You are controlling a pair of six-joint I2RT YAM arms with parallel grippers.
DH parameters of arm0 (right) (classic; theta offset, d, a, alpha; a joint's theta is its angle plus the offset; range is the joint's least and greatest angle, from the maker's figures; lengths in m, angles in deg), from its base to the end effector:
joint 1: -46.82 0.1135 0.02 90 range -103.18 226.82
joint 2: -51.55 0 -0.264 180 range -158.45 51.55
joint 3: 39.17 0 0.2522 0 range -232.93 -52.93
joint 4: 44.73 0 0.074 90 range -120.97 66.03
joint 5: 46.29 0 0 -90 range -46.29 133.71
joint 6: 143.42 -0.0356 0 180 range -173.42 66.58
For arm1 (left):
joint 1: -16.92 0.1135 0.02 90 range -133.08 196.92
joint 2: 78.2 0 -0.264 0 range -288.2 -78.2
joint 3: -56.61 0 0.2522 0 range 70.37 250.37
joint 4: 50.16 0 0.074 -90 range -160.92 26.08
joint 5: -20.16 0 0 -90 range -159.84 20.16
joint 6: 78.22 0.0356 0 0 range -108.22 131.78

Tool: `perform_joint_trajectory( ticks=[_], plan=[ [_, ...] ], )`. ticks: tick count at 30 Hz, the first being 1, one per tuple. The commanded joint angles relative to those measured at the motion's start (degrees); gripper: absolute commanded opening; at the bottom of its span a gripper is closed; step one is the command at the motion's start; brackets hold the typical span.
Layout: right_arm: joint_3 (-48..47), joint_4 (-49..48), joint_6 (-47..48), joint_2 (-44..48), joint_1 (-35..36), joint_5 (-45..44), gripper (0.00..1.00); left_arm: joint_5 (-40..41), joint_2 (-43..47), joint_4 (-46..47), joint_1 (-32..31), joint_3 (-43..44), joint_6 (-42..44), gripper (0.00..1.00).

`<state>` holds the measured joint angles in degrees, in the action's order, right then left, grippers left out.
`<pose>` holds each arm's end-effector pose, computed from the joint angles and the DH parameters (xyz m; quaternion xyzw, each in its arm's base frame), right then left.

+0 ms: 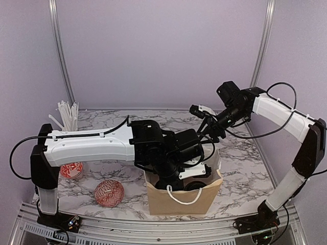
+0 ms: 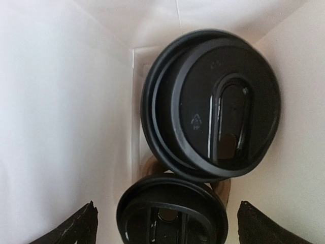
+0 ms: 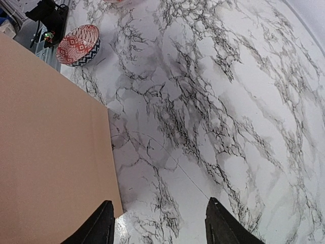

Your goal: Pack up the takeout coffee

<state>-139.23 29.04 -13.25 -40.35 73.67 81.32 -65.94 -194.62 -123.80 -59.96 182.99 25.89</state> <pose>0.2762 0.1642 0.3201 -0.5676 0.7339 0.2898 0.2352 0.1010 -0.4225 0.2954 0.6886 0.6877 -0.0902 0.2115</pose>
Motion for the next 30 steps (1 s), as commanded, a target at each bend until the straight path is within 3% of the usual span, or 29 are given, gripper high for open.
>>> perform_joint_trajectory(
  ticks=[1, 13, 30],
  plan=[
    [0.7, -1.5, -1.6, 2.1, -0.8, -1.8, 0.59, 3.2, 2.7, -1.2, 0.9, 3.5, 0.6, 0.97],
    [-0.3, -1.7, -2.6, 3.1, -3.9, -3.5, 0.59, 7.5, 2.2, 3.5, 6.5, 11.5, 4.6, 0.97],
    [1.6, -2.9, -3.0, 8.7, -5.1, -8.2, 0.61, -3.0, 9.3, 9.4, 7.1, 13.4, 0.1, 0.97]
  ],
)
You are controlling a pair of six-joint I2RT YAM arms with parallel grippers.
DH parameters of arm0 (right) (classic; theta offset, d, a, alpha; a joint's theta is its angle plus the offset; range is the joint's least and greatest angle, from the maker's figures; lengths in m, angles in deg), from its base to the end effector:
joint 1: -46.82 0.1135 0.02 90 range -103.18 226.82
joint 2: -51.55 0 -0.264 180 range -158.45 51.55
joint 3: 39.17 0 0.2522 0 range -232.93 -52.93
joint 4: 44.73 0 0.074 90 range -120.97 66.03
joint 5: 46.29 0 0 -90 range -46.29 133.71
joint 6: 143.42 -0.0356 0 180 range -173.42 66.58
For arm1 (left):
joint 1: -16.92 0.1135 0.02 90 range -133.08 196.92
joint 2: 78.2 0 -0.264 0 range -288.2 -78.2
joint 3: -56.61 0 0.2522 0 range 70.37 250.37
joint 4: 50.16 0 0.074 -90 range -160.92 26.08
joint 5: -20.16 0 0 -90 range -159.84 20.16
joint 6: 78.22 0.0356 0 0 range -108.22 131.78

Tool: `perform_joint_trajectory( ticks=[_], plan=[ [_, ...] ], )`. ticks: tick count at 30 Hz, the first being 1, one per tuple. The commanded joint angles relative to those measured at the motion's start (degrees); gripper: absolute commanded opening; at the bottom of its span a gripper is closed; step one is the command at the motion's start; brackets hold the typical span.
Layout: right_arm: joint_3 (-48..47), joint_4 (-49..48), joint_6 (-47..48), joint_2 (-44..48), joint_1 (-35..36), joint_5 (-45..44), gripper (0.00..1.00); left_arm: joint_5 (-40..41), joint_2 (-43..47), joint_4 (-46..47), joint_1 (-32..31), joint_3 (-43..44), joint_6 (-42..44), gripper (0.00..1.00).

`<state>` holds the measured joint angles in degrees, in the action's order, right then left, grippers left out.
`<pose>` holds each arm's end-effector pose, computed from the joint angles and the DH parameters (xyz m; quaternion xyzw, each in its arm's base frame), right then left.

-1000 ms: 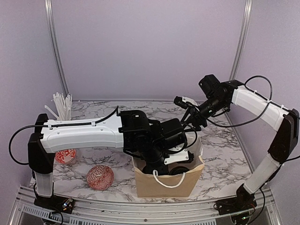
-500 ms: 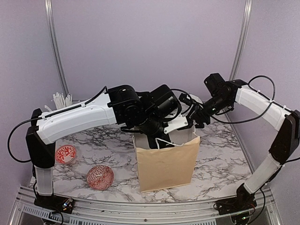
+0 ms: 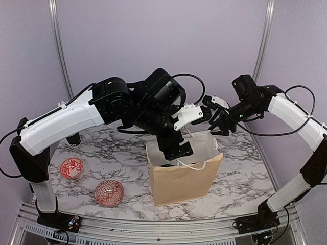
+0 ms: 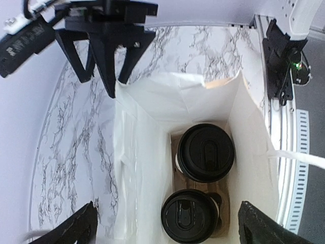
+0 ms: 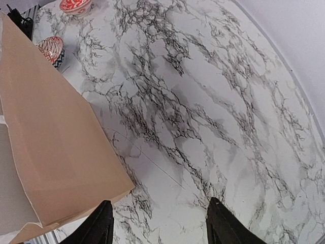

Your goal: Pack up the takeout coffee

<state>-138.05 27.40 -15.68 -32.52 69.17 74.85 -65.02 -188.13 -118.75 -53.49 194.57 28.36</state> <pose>0.2639 0.1284 0.3526 -0.5282 0.7624 0.2190 0.3031 0.1422 -0.3907 0.4090 0.6119 0.6705 -0.1551 0.3898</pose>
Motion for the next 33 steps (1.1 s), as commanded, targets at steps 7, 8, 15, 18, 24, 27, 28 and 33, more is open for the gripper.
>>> perform_joint_trajectory(
  ticks=[7, 8, 15, 18, 24, 27, 28, 33],
  plan=[
    [2.2, -1.9, -0.8, 3.5, -0.9, -2.6, 0.61, -8.3, 6.9, 10.3, 2.3, 0.5, -7.1, 0.97],
    [2.5, -2.0, -0.8, 3.9, -1.0, -2.7, 0.61, -8.3, 7.4, 10.3, 2.6, 0.5, -8.1, 0.97],
    [4.8, -3.0, -1.0, 6.3, -1.1, -3.0, 0.61, -8.2, 12.7, 8.5, 4.2, -5.9, -13.5, 0.95],
    [5.1, -3.1, -1.0, 7.0, -1.2, -3.1, 0.61, -7.2, 16.7, 7.1, 4.1, -10.0, -14.4, 0.92],
    [6.2, -8.9, -6.1, 9.6, -5.7, -2.0, 0.60, 14.5, 27.6, 5.7, 4.6, -19.6, -16.1, 0.98],
    [9.8, -15.1, -7.7, 12.7, -11.5, 1.5, 0.60, 27.1, 32.4, 5.3, 6.6, -24.6, -18.9, 0.99],
    [11.6, -17.6, -7.7, 14.1, -13.1, 2.0, 0.61, 30.1, 34.0, 5.3, 7.7, -26.3, -19.5, 0.99],
    [22.9, -31.5, -10.1, 21.0, -18.3, 3.5, 0.83, 35.6, 41.3, 4.9, 20.1, -33.1, -25.5, 0.96]
  ],
)
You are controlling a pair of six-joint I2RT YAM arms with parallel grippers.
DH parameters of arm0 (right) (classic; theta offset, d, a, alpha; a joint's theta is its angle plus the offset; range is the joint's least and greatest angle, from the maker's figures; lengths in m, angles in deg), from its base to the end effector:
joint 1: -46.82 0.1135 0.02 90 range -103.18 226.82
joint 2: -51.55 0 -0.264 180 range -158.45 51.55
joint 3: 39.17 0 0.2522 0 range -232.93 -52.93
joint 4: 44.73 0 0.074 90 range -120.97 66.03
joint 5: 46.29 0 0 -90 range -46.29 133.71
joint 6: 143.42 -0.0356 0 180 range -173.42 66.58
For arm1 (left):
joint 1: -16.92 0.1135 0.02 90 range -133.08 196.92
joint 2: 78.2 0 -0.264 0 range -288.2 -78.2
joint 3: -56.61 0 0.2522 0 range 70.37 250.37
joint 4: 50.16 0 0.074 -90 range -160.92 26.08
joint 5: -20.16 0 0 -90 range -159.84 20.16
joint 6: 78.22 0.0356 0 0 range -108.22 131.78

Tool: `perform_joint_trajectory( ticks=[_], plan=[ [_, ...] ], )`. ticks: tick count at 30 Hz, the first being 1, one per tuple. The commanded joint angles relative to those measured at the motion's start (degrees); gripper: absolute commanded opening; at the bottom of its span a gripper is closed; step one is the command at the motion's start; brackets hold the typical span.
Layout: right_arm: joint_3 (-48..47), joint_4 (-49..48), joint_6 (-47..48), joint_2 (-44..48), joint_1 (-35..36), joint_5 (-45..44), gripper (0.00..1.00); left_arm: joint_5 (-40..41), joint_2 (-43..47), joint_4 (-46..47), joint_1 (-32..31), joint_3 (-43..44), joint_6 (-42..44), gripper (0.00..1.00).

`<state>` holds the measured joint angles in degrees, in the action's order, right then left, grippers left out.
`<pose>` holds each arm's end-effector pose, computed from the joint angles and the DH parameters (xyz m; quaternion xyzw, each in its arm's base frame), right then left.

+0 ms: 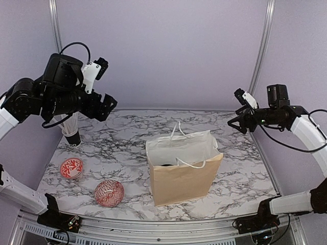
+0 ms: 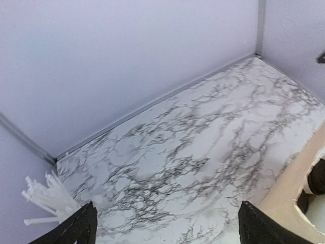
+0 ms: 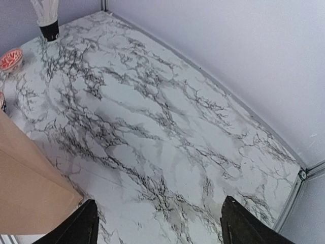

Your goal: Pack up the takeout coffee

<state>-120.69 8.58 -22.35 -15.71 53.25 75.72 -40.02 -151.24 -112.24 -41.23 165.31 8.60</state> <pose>0.2396 0.0460 0.3535 -0.3912 0.7836 0.1550 0.4570 0.1427 -0.1961 0.4664 0.2588 0.7912 -0.0715 0.5494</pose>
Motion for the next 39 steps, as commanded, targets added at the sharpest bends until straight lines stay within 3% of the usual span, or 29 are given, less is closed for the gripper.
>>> perform_joint_trajectory(
  ticks=[1, 6, 11, 15, 23, 39],
  plan=[
    [7.6, -14.5, -4.1, 4.8, -3.1, 3.2, 0.85, 11.7, 5.6, -1.6, 11.1, -5.4, -6.8, 0.93],
    [17.5, -24.4, -9.5, 5.2, -9.4, 11.1, 0.80, 12.8, 9.7, 2.8, 26.6, -16.1, -8.8, 0.80],
    [17.8, -23.6, -9.2, 3.6, -9.8, 12.5, 0.73, 0.8, 10.8, 11.2, 44.5, -27.2, -12.2, 0.75],
    [20.2, -24.9, -9.2, 5.0, -9.8, 13.7, 0.71, -2.4, 8.3, 15.8, 52.3, -30.5, -13.4, 0.69],
    [20.3, -23.1, -5.7, 6.5, -9.8, 13.8, 0.71, -4.3, 2.3, 22.9, 60.6, -31.4, -18.1, 0.62],
    [20.1, -21.1, -3.3, 7.7, -9.7, 15.9, 0.70, -4.4, -9.6, 28.6, 66.2, -23.5, -15.8, 0.59]
  ],
)
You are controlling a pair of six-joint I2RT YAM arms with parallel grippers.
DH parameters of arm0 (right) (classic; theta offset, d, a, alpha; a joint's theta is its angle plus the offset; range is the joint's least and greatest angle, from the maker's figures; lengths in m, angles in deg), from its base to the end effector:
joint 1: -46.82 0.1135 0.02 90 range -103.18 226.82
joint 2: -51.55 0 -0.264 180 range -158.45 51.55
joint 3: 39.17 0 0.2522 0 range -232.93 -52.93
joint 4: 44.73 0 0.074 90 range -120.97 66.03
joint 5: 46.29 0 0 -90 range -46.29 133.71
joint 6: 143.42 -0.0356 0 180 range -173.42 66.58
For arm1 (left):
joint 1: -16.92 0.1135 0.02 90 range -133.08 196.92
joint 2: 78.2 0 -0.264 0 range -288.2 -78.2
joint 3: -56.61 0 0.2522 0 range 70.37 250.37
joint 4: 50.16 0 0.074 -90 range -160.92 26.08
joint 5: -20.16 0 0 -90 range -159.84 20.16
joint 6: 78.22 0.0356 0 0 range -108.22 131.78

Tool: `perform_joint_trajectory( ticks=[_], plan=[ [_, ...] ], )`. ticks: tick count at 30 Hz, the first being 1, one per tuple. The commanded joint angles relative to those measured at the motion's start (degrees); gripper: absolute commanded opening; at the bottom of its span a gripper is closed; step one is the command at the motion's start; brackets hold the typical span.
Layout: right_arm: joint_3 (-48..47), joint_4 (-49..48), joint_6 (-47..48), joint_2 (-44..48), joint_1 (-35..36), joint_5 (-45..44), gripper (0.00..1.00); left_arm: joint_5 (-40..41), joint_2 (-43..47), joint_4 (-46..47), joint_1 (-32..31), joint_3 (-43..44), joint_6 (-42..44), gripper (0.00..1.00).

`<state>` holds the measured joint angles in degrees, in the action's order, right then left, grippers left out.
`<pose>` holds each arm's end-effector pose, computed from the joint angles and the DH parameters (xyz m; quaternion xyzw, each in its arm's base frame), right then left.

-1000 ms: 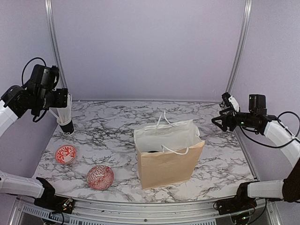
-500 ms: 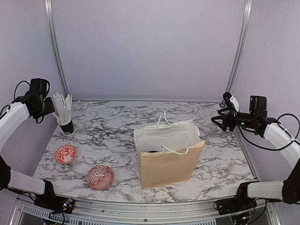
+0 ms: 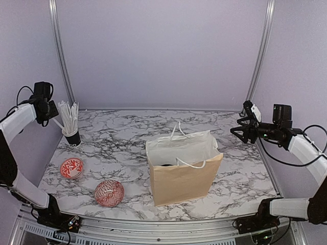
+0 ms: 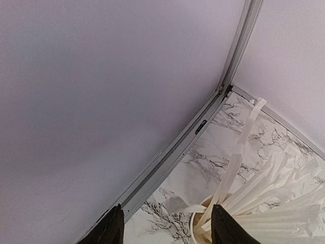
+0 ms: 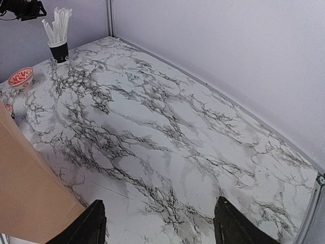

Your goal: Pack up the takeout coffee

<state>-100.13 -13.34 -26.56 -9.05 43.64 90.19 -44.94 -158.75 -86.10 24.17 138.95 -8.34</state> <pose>0.2281 0.0132 0.2943 -0.3542 0.7430 0.2145 0.5258 0.3123 0.0548 0.3221 -0.3022 0.8144 0.1380 0.4758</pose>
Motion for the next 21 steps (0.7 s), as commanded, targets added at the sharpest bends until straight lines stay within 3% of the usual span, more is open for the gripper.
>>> perform_joint_trajectory(
  ticks=[1, 21],
  plan=[
    [-0.4, 0.8, 1.0, 1.1, -0.1, 1.5, 0.70, 0.1, -2.6, 2.6, 1.1, 3.3, 1.2, 0.59],
    [-0.5, 1.2, 1.6, -0.3, -0.1, 1.3, 0.69, -0.8, -8.6, 2.7, 1.9, 6.6, 2.3, 0.36]
  ],
)
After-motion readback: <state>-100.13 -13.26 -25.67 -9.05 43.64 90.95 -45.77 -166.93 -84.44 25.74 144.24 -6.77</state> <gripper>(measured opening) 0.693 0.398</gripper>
